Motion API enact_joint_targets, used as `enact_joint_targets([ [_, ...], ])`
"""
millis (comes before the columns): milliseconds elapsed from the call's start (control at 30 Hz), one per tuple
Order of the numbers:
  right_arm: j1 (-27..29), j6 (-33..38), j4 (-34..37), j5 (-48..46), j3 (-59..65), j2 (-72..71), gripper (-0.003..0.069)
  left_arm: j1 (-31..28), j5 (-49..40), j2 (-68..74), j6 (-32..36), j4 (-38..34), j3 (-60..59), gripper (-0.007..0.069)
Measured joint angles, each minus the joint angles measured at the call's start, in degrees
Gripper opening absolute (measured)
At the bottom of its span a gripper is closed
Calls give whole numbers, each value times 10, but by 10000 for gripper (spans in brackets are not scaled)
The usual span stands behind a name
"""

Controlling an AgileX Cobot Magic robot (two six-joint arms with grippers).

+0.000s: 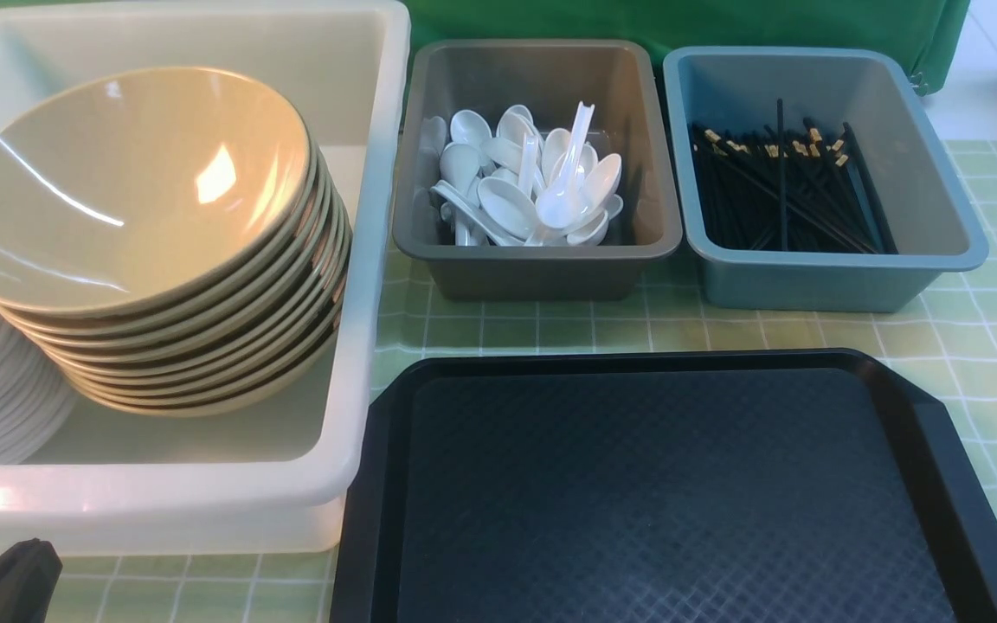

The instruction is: On green table put chopsticks spoon bowls plates into blue grey white boxes.

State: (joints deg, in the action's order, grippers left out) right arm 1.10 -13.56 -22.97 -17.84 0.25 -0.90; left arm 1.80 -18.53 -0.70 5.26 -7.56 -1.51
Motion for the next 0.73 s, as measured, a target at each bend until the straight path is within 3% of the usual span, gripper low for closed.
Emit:
enact_joint_targets([
  [733,0,0,0,0,0,0,199,0,0,0,0,0,0,-1],
])
